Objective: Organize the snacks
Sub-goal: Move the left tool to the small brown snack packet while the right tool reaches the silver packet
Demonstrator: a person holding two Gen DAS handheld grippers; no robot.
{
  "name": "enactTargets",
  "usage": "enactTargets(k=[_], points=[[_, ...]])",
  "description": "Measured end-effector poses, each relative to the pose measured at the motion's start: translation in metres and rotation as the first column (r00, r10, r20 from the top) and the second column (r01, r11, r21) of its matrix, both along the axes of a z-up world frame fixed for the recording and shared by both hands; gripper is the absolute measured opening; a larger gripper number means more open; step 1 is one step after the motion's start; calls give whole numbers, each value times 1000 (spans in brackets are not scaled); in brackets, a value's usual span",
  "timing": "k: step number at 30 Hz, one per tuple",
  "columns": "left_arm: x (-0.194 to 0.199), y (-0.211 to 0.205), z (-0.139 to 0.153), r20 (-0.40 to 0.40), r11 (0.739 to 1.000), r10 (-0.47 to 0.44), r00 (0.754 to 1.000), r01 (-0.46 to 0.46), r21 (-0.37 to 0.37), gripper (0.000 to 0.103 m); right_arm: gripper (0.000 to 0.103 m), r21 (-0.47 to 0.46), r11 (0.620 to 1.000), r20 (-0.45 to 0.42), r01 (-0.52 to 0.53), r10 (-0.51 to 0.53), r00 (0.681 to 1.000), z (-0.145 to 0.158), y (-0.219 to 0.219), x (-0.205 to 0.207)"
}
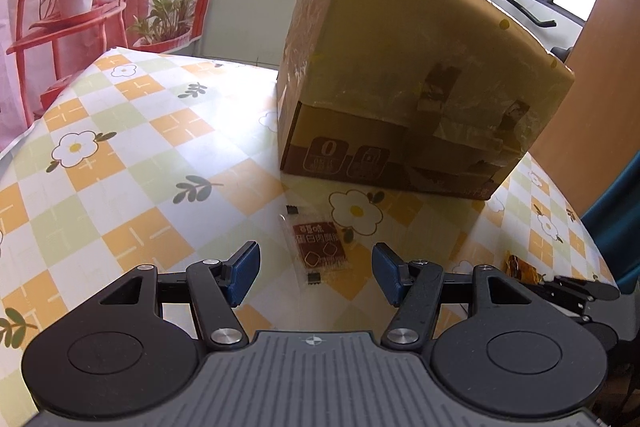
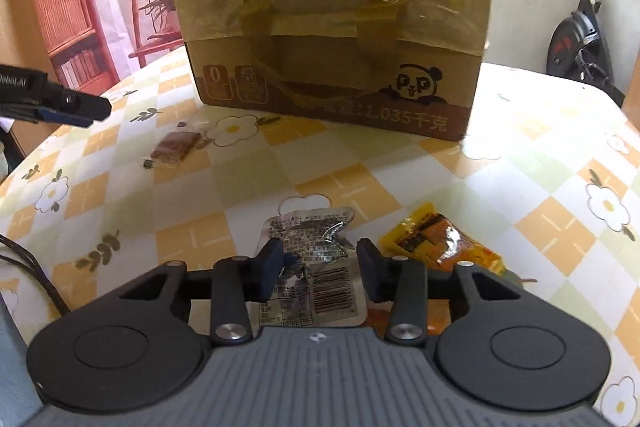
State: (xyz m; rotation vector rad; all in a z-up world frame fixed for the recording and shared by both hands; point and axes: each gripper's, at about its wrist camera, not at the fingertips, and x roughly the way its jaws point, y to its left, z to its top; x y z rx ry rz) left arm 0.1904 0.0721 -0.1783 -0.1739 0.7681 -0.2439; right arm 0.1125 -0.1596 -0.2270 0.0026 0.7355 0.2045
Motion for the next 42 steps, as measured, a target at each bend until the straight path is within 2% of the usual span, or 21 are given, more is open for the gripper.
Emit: enactTargets(k=[7,13,16,21,25,27,32,34,35,36,38,42], points=[[3,2,0,0,1000,6,1000,-6,21,64,43,-26,999,7,-24,25,1000,-1,19,26],[13,7,2,31,999,44,999,-43,-9,64,42,36,995,36,91,-93,995,-6,13,40],[21,-3,-6,32,999,51,998,-51,11,64,41,21,994,73,106,-108,992,-10,15,32],[34,-29,-27,-8,998,40,999,-39,46,64,41,16,994,81,109,-110,991,-8,15,32],[47,-41,-40,-49,998,54,997,-52,43,64,41,14,994,85,108,-109,990,-9,15,31],[50,-49,-41,-39,997,55,998,-52,62,65,41,12,994,87,107,-107,990,-9,16,31],[50,-69,-44,-5,985,34,999,-32,172,64,41,19,994,88,107,-108,990,-9,15,31],[45,-73,-44,13,976,40,999,-42,214,56,41,21,994,87,107,-108,990,-9,15,31],[42,-76,-45,22,966,43,999,-47,253,48,41,22,994,87,107,-108,990,-9,14,32],[40,-76,-45,27,965,35,999,-41,260,47,41,24,994,87,107,-108,990,-9,14,31],[35,-70,-43,26,973,47,999,-51,225,43,41,27,994,86,107,-109,990,-9,14,31],[17,-65,-42,25,982,49,999,-52,183,42,41,30,994,87,107,-109,990,-10,14,31]])
